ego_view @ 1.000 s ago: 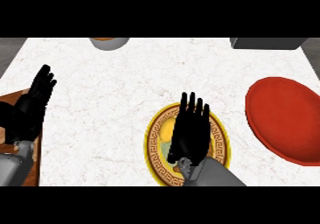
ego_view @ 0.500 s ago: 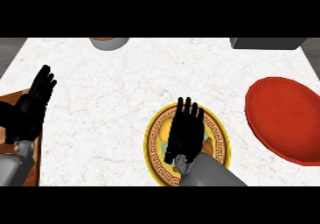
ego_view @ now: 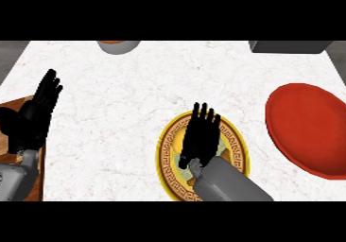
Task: Pick the lemon from the plate and place it in the bowl
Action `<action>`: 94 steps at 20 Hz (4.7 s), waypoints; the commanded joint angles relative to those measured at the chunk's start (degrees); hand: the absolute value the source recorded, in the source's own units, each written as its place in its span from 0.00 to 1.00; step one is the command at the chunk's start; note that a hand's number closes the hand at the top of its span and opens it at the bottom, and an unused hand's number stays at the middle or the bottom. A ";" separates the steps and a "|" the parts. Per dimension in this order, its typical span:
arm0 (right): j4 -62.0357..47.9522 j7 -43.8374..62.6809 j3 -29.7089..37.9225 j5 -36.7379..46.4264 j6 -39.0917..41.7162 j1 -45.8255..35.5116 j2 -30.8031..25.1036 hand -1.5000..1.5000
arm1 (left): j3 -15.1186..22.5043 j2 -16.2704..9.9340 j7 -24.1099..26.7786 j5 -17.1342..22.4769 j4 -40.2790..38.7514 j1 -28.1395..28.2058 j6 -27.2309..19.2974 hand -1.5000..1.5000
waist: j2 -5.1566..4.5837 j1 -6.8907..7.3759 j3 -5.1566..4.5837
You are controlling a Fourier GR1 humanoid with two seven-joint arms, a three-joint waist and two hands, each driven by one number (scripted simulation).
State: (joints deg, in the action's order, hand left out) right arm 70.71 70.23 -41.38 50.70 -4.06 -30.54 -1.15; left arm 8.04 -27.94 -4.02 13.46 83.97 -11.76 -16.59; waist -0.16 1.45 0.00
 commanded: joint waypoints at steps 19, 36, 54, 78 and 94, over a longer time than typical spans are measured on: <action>-6.85 -0.59 -4.75 0.16 -9.76 -4.57 -2.34 1.00 | -2.99 1.62 -0.66 -2.50 6.63 7.69 1.14 0.50 | 0.48 -1.29 0.00; 49.21 -39.17 -8.23 -7.96 -13.49 11.37 -44.67 1.00 | -6.41 0.04 0.53 -1.30 2.02 6.39 1.72 0.50 | 1.36 -5.80 -0.01; 40.61 -69.02 31.60 -50.03 -11.27 30.50 -59.73 1.00 | -3.82 3.43 -1.91 -4.57 5.71 5.73 2.10 0.50 | 0.08 -1.57 0.10; -27.28 -94.83 26.92 -34.94 10.65 -2.88 -40.57 0.00 | -5.23 6.45 -3.19 -8.18 3.75 1.71 4.81 0.50 | -0.29 0.21 0.10; -50.07 -101.58 52.42 -63.44 43.71 -4.98 -51.60 0.00 | -6.31 6.88 -3.11 -7.74 5.58 3.81 5.32 0.50 | -0.71 0.21 0.27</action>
State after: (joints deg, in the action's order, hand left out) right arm 27.28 -28.89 8.62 -11.57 31.03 -36.17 -46.83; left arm 0.93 -22.05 -6.47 6.98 89.12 -7.74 -10.14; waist -0.68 1.66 0.20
